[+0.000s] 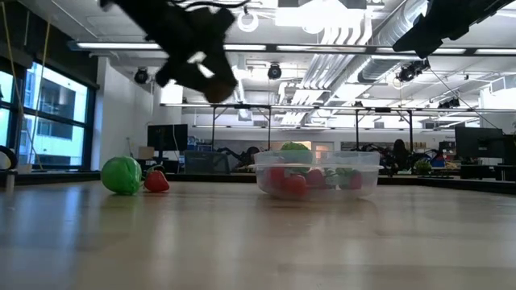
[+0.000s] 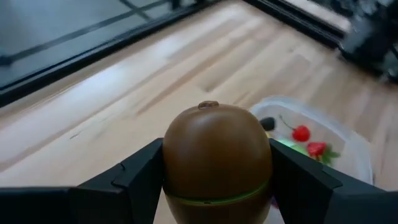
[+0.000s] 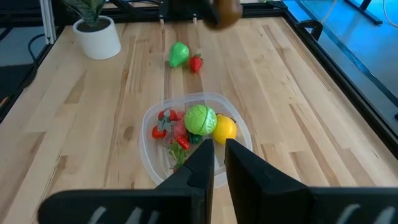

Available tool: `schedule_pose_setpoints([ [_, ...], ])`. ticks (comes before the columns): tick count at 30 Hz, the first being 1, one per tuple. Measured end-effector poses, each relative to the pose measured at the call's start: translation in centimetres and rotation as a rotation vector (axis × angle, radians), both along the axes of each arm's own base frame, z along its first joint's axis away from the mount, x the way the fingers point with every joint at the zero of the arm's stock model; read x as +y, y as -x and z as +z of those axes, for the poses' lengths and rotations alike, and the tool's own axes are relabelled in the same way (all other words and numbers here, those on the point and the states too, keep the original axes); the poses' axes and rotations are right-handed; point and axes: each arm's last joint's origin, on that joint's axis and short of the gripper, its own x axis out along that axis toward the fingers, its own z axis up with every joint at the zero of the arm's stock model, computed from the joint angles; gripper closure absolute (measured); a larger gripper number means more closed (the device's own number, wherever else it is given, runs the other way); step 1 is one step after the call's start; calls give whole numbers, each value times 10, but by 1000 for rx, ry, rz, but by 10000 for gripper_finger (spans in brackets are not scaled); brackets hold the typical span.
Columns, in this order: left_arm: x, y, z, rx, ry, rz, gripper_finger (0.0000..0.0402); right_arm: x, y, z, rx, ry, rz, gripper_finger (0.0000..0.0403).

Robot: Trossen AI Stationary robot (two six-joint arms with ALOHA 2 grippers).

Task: Pick and placing Produce into tupperware
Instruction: Put the brown kiwi into the transparent container

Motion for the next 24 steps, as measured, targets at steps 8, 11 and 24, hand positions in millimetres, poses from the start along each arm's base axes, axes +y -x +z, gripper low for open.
schedule_pose_setpoints([
  [8, 2, -85, -7, 87, -30, -210, 162, 0, 0, 0, 0, 0, 0, 373],
  [11, 3, -111, -14, 118, -32, -276, 160, 0, 0, 0, 0, 0, 0, 373],
  [24, 3, -173, -46, 165, -25, -443, 159, 0, 0, 0, 1, 0, 0, 373],
])
